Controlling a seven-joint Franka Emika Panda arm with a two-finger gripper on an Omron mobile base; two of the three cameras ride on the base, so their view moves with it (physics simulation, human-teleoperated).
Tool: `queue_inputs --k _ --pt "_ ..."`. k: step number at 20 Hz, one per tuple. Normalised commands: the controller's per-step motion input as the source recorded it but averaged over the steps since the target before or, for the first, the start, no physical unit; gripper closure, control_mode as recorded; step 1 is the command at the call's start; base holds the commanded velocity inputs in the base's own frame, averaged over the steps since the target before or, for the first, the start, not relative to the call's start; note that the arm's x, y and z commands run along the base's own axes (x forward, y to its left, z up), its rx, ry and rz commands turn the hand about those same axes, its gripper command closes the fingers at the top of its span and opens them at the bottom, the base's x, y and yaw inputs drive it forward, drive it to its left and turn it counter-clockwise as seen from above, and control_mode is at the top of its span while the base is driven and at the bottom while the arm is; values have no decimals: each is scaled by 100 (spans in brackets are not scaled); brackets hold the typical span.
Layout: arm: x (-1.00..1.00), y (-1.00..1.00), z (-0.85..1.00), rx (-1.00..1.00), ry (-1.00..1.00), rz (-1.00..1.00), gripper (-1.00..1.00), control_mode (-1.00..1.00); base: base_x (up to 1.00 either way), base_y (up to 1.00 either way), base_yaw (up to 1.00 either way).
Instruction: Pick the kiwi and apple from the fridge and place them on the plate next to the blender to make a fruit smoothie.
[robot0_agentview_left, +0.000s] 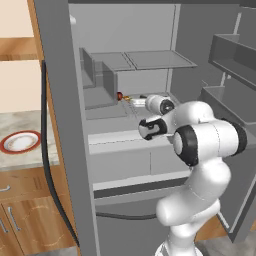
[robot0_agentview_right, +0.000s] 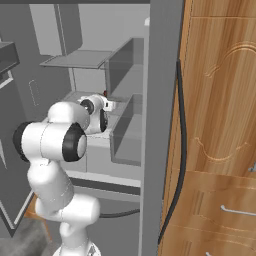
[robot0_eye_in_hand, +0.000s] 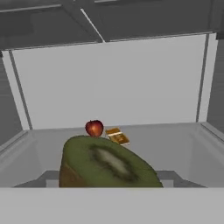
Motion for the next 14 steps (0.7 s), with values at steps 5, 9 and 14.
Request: queue_inputs --k 5,9,14 --pt "-100 5 100 -4 23 12 100 -100 0 0 0" --pt "-100 1 100 -1 38 7 100 -100 0 0 0" --pt "-100 -2 35 -6 42 0 100 -100 0 0 0"
